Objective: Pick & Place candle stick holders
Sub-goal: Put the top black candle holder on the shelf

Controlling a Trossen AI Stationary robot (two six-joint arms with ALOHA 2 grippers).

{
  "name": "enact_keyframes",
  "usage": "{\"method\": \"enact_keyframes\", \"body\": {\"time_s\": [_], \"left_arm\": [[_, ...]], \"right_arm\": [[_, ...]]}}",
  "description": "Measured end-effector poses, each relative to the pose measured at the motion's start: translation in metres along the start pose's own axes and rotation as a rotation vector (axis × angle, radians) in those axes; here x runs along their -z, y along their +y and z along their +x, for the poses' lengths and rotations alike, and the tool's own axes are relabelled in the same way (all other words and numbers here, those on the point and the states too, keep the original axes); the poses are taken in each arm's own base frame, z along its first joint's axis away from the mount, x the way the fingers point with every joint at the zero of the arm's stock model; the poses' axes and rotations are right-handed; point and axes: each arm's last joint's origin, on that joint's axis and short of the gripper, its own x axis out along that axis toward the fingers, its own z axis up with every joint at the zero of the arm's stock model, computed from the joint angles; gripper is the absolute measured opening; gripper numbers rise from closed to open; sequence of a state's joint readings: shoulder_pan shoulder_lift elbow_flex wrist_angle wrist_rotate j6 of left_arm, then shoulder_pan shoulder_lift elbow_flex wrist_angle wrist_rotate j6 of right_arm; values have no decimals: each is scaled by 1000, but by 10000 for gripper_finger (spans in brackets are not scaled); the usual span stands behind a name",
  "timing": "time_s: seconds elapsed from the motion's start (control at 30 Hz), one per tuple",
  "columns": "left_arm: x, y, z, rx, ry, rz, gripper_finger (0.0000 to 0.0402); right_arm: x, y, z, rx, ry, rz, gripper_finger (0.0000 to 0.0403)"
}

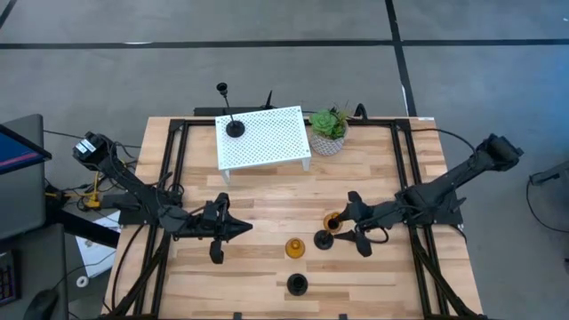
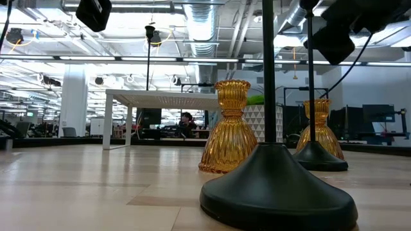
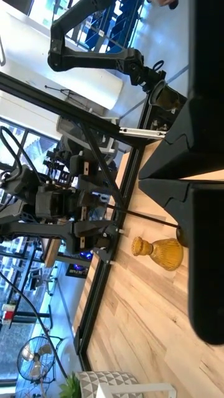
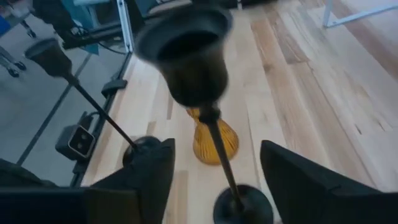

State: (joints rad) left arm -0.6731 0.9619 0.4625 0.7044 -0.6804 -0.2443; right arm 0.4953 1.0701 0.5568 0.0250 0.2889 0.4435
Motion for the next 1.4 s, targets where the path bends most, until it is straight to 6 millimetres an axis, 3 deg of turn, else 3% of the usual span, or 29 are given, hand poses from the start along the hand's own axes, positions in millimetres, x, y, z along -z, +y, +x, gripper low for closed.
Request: {"method": "enact_keyframes", "body": {"time_s": [0.17, 0.37, 0.63, 0.93, 1.1, 1.4], "left_arm": [[0, 0, 0, 0, 0, 0, 7], [0, 0, 0, 0, 0, 0, 6], [0, 0, 0, 0, 0, 0, 5], [0, 0, 0, 0, 1, 0, 5], [0, 0, 0, 0, 1, 1, 7], [0, 0, 0, 0, 1, 1, 7]], "right_arm": [[-1, 3, 8, -15, -30, 11, 243], [1, 5, 17, -18, -36, 14, 215], [5, 5, 21, -11, -17, 56, 121], [-2, 6, 9, -38, -51, 73, 14], [-13, 5, 3, -46, -105, 122, 10], [-59, 11, -16, -38, -119, 69, 4]]}}
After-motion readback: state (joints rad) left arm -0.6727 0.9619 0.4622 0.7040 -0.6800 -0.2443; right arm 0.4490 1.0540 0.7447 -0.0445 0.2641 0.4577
